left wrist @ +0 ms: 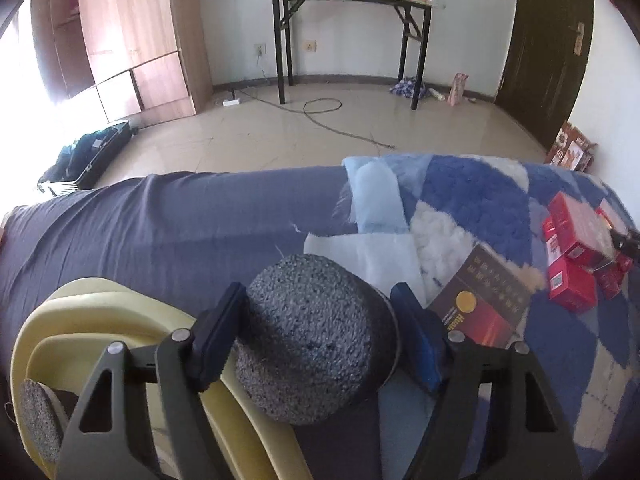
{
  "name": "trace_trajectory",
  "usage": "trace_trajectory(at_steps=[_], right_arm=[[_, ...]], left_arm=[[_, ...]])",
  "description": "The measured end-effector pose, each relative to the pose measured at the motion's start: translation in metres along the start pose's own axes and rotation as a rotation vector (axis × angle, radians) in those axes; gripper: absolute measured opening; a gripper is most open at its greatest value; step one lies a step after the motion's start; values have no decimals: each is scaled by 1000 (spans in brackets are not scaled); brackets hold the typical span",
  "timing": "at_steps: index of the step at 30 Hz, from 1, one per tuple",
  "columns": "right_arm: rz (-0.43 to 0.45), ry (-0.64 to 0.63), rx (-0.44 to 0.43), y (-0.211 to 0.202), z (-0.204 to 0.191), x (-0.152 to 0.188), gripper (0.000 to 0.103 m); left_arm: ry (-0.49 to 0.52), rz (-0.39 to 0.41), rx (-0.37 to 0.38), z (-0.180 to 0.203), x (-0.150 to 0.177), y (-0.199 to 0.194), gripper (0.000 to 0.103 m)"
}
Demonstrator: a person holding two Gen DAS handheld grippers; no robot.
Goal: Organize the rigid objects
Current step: 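Grasp the grey foam cylinder with the left tool while the right tool grasps a red box, then lower the grey cylinder into the basin with the left tool while the right tool drops the red box in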
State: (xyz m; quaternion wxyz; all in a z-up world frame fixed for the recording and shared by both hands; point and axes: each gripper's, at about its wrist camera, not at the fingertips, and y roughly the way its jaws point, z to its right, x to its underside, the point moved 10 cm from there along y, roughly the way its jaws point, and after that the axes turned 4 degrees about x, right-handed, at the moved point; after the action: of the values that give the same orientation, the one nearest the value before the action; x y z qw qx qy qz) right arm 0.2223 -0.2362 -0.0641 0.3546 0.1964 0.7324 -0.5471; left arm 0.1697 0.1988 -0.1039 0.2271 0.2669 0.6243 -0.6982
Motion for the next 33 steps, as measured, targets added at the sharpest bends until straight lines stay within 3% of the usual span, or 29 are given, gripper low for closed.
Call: trace_trajectory(at_steps=[5, 9, 15, 20, 24, 28, 30, 33], right_arm=[[52, -8, -38, -15, 2, 3, 57], [117, -22, -74, -36, 3, 0, 57], [226, -89, -144, -79, -29, -7, 57], [214, -221, -349, -98, -134, -9, 57], [133, -390, -484, -85, -250, 4, 57], [43, -520, -532, -51, -347, 23, 57], [-6, -564, -540, -23, -393, 27, 57], [-94, -616, -523, 18, -437, 35, 57]], left_arm=[[-45, 103, 63, 5, -9, -39, 74], [-44, 173, 107, 10, -1, -94, 74], [-3, 231, 38, -10, 20, -176, 74], [-21, 249, -110, -62, 46, -219, 75], [-93, 163, -205, -115, 90, -212, 75], [-168, 107, -272, -157, 124, -186, 75], [-215, 95, -248, -168, 134, -172, 75], [-207, 74, -229, -169, 141, -158, 75]])
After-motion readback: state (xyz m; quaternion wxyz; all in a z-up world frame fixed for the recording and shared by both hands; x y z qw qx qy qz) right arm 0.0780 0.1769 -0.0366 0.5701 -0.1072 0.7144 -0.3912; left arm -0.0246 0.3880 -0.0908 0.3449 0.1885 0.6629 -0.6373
